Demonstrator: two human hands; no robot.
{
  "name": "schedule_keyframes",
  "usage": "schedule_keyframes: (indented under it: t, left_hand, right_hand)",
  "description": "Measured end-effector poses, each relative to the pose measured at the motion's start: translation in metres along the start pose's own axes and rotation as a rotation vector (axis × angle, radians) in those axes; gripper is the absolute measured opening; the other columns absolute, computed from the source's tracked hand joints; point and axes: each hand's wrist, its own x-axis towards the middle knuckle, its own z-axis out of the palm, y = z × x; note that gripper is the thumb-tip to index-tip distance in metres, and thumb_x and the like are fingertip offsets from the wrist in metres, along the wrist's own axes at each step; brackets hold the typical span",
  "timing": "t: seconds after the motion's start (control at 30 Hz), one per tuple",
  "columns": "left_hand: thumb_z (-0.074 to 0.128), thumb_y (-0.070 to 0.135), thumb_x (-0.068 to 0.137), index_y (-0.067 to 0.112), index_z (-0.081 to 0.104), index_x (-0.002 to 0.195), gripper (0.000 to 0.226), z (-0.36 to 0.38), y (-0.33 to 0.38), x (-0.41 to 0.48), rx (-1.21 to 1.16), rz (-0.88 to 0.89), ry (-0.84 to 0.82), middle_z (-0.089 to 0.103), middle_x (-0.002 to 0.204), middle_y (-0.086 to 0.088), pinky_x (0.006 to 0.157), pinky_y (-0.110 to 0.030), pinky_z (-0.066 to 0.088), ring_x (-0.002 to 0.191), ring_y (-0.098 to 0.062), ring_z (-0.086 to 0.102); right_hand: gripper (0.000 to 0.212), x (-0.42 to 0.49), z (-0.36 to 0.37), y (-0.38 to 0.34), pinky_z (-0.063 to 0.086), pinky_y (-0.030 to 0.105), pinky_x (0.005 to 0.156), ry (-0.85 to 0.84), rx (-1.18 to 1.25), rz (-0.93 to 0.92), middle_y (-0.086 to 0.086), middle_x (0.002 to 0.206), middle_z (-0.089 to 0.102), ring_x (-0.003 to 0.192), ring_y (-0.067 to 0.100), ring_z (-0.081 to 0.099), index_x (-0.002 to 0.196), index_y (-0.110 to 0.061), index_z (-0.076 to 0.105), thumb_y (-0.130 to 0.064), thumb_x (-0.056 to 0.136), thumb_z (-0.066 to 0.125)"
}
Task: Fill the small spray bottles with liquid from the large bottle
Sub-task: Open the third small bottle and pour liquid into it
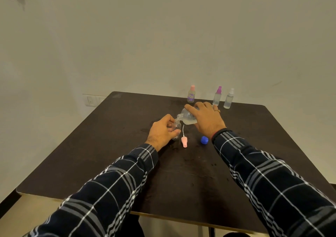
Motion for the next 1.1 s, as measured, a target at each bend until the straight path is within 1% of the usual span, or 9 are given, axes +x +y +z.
schedule_keyframes:
  t: [0.07, 0.2, 0.33, 0.5, 0.6, 0.73, 1.1]
  left_hand:
    - [0.08, 0.025, 0.086, 0.024, 0.058, 0.11, 0.032, -0.0002, 0.0, 0.0001, 0.003, -0.004, -0.003, 0.068, 0.109, 0.004, 0.087, -0.023, 0.056, 0.096, -0.007, 0.067]
    - [0.08, 0.026, 0.086, 0.024, 0.058, 0.11, 0.032, -0.001, 0.0005, 0.0001, 0.013, -0.004, -0.001, 0.067, 0.108, 0.005, 0.083, -0.019, 0.054, 0.095, -0.006, 0.066]
    - [0.08, 0.025, 0.086, 0.024, 0.057, 0.11, 0.032, -0.0007, 0.0007, 0.0002, 0.005, -0.003, -0.004, 0.068, 0.111, 0.004, 0.087, -0.024, 0.056, 0.098, -0.007, 0.067]
    - [0.079, 0.025, 0.087, 0.026, 0.057, 0.107, 0.031, -0.0008, 0.0002, -0.0004, 0.013, 0.01, 0.004, 0.068, 0.109, 0.005, 0.087, -0.025, 0.057, 0.096, -0.007, 0.067]
    - [0.079, 0.025, 0.087, 0.027, 0.057, 0.109, 0.032, -0.0006, 0.0002, -0.0002, 0.014, 0.003, 0.002, 0.067, 0.109, 0.005, 0.085, -0.022, 0.055, 0.095, -0.006, 0.066]
    - [0.079, 0.026, 0.087, 0.026, 0.057, 0.111, 0.033, -0.0006, 0.0001, 0.0005, 0.018, 0.0, -0.003, 0.067, 0.113, 0.004, 0.089, -0.026, 0.056, 0.099, -0.008, 0.066]
    - [0.079, 0.024, 0.087, 0.024, 0.058, 0.111, 0.032, 0.0002, 0.0005, 0.0009, 0.007, -0.007, -0.004, 0.069, 0.112, 0.003, 0.091, -0.029, 0.058, 0.099, -0.009, 0.068]
  right_hand:
    - [0.079, -0.0001, 0.0004, -0.0001, 0.035, 0.064, 0.108, 0.002, 0.003, -0.001, 0.008, 0.141, 0.046, 0.131, 0.034, 0.042, 0.149, -0.039, 0.025, -0.023, 0.088, 0.072]
    - [0.077, 0.0001, 0.0004, 0.0002, 0.036, 0.064, 0.107, 0.007, 0.003, -0.001, 0.008, 0.14, 0.047, 0.129, 0.034, 0.043, 0.149, -0.039, 0.026, -0.023, 0.088, 0.071]
    - [0.076, 0.0001, -0.0001, 0.0004, 0.036, 0.063, 0.107, 0.009, 0.008, -0.005, 0.008, 0.14, 0.046, 0.13, 0.033, 0.042, 0.149, -0.039, 0.026, -0.024, 0.089, 0.07]
    - [0.076, -0.0007, -0.0007, 0.0004, 0.036, 0.063, 0.107, 0.012, 0.012, -0.005, 0.007, 0.14, 0.046, 0.13, 0.033, 0.042, 0.149, -0.04, 0.026, -0.024, 0.089, 0.07]
    - [0.076, -0.0008, -0.001, 0.0007, 0.036, 0.064, 0.107, 0.013, 0.012, -0.008, 0.008, 0.14, 0.046, 0.13, 0.034, 0.042, 0.148, -0.039, 0.027, -0.024, 0.089, 0.071]
    - [0.077, -0.0006, -0.0007, 0.0005, 0.036, 0.063, 0.107, 0.012, 0.008, -0.009, 0.008, 0.14, 0.047, 0.13, 0.033, 0.042, 0.148, -0.039, 0.027, -0.025, 0.088, 0.073]
    - [0.077, -0.0005, -0.0016, -0.0003, 0.036, 0.062, 0.108, 0.005, 0.009, -0.009, 0.007, 0.141, 0.046, 0.13, 0.033, 0.042, 0.148, -0.039, 0.025, -0.025, 0.088, 0.071]
